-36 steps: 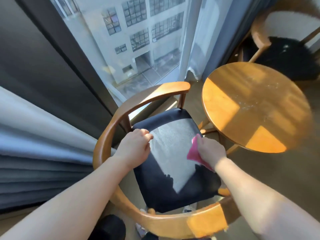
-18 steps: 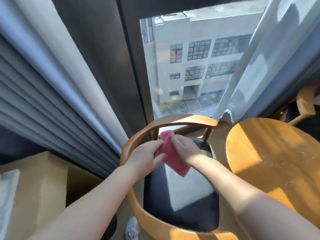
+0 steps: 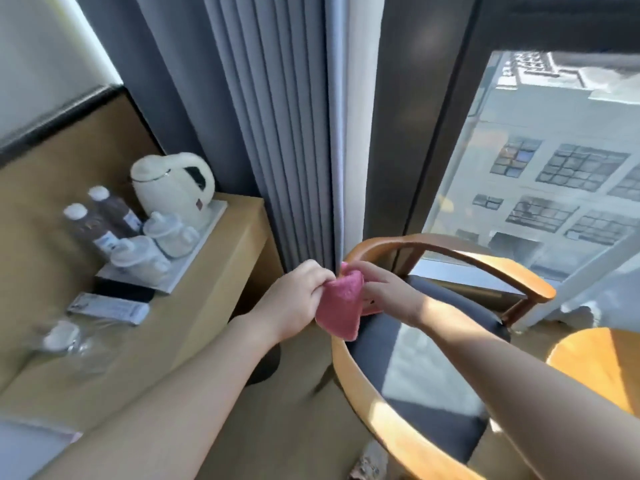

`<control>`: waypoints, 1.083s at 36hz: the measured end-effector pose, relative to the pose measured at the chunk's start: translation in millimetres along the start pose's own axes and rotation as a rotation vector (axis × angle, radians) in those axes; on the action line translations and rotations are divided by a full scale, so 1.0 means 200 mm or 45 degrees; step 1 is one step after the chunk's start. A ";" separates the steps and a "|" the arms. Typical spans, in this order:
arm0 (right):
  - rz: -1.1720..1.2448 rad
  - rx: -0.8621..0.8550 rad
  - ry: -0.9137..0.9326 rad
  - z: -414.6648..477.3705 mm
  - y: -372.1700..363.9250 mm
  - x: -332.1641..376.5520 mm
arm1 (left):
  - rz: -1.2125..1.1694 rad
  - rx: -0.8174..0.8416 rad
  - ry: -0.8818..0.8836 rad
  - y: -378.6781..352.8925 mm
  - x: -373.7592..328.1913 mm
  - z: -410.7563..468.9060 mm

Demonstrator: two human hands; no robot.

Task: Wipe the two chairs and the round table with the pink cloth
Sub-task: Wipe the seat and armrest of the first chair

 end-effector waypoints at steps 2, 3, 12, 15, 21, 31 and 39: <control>-0.191 0.003 0.079 -0.03 -0.10 0.03 | -0.016 -0.052 0.049 0.05 0.03 -0.14; -0.326 0.000 0.122 -0.05 -0.15 0.04 | -0.025 -0.076 0.062 0.06 0.03 -0.21; -0.760 -0.101 0.204 -0.27 -0.43 -0.02 | -0.079 -0.194 0.217 0.00 0.06 -0.75; -0.849 -0.086 0.197 -0.37 -0.43 -0.07 | -0.078 -0.201 0.249 -0.07 0.01 -0.83; -0.884 0.020 0.192 -0.51 -0.35 -0.20 | -0.137 -0.210 0.336 -0.30 -0.15 -0.89; -0.623 0.500 0.200 -0.70 -0.11 -0.48 | -0.150 -0.241 0.588 -0.78 -0.49 -0.75; -0.550 0.659 0.157 -0.88 0.07 -0.78 | -0.378 -0.212 0.785 -1.18 -0.71 -0.68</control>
Point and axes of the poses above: each hand's wrist, its own z-axis towards the middle knuckle, its own y-axis out of the back of the hand, x = y × z, the point moved 4 cm from there along z, towards the middle knuckle, and after that the axes turned 1 degree about x, right-handed, at the moved point
